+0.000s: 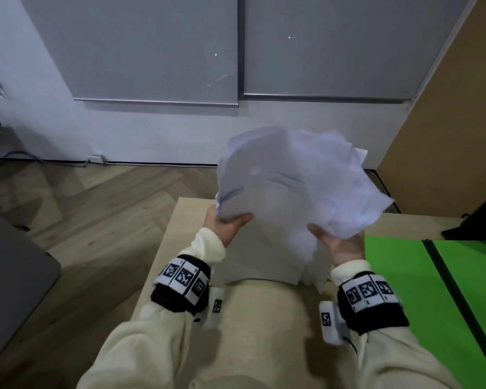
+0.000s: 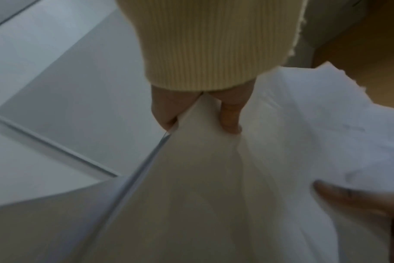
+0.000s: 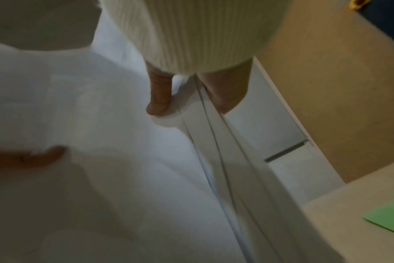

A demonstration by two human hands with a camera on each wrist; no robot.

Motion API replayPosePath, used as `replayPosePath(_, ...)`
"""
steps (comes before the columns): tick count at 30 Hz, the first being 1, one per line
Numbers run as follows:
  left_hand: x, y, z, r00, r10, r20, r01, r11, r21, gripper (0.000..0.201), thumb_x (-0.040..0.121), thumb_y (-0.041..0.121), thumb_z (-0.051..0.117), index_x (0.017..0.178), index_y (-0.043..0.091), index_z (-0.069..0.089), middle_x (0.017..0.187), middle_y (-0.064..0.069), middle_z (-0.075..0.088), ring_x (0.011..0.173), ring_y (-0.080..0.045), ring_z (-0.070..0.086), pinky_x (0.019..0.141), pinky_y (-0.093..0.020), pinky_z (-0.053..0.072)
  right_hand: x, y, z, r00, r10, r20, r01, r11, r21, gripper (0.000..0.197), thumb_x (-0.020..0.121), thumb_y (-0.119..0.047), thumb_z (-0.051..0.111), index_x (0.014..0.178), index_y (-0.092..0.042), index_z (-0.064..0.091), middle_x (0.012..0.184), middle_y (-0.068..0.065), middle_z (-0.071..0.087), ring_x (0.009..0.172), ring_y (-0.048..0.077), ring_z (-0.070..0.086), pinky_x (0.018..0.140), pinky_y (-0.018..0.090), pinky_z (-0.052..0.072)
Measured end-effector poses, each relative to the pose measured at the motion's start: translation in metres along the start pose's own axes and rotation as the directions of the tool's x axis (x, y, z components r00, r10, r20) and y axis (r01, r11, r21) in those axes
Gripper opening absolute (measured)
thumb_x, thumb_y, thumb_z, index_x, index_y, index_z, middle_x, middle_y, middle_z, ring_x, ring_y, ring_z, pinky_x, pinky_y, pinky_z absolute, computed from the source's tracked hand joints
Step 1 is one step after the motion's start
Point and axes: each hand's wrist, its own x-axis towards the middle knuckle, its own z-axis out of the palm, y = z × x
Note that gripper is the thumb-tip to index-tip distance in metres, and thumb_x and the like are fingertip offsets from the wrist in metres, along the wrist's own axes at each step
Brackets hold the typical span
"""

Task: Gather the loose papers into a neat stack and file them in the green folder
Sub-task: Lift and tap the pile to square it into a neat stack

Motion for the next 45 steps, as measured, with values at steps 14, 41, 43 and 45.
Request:
replayPosePath(14,-0.01,0.003,-0.002,0.984,0.024,0.179,-0.033,0.998,0.049,0.047,0.065,0.02,0.078,0.108,0.014,0.06,0.103,-0.001,0.061,0.098,-0.014,0.057,0.082,-0.019,0.05,0.009,0.014,-0.007,0.997,0.073,0.027,-0.073,0.997,-0.012,0.051,0.07,-0.015,0.079,0.117,-0.008,0.06,0.117,0.007,0.063,0.094,0.011,0.054,0.073,0.008,0.043)
replayPosePath(41,0.014,-0.028,-0.005,0.932,-0.295,0.212,0.181,0.883,0.434,0.085,0.052,0.035,0.09,0.128,0.019,0.053,0.121,0.003,0.062,0.112,-0.013,0.055,0.097,-0.025,0.044,0.017,0.0,-0.003,0.988,-0.091,0.123,0.097,0.994,-0.046,0.028,0.069,-0.004,0.079,0.091,-0.016,0.066,0.081,-0.008,0.071,0.07,0.0,0.069,0.087,0.033,0.052)
replayPosePath(43,0.01,-0.03,0.0,0.919,-0.312,0.242,0.166,0.861,0.48,0.084,0.055,0.034,0.089,0.129,0.019,0.052,0.124,0.0,0.061,0.115,-0.016,0.055,0.1,-0.028,0.044,0.015,0.006,-0.004,0.989,0.001,0.146,0.014,0.995,-0.104,0.038,0.07,-0.012,0.08,0.103,-0.017,0.062,0.091,-0.005,0.067,0.083,0.01,0.067,0.089,0.026,0.046)
replayPosePath(45,0.008,-0.029,0.008,0.909,-0.314,0.272,0.154,0.863,0.482,0.082,0.057,0.033,0.088,0.129,0.018,0.052,0.125,-0.001,0.06,0.117,-0.018,0.055,0.102,-0.029,0.044,0.018,0.016,-0.004,0.988,0.09,0.123,-0.07,0.984,-0.163,0.049,0.068,-0.018,0.081,0.112,-0.009,0.061,0.103,0.002,0.064,0.094,0.016,0.06,0.09,0.023,0.042)
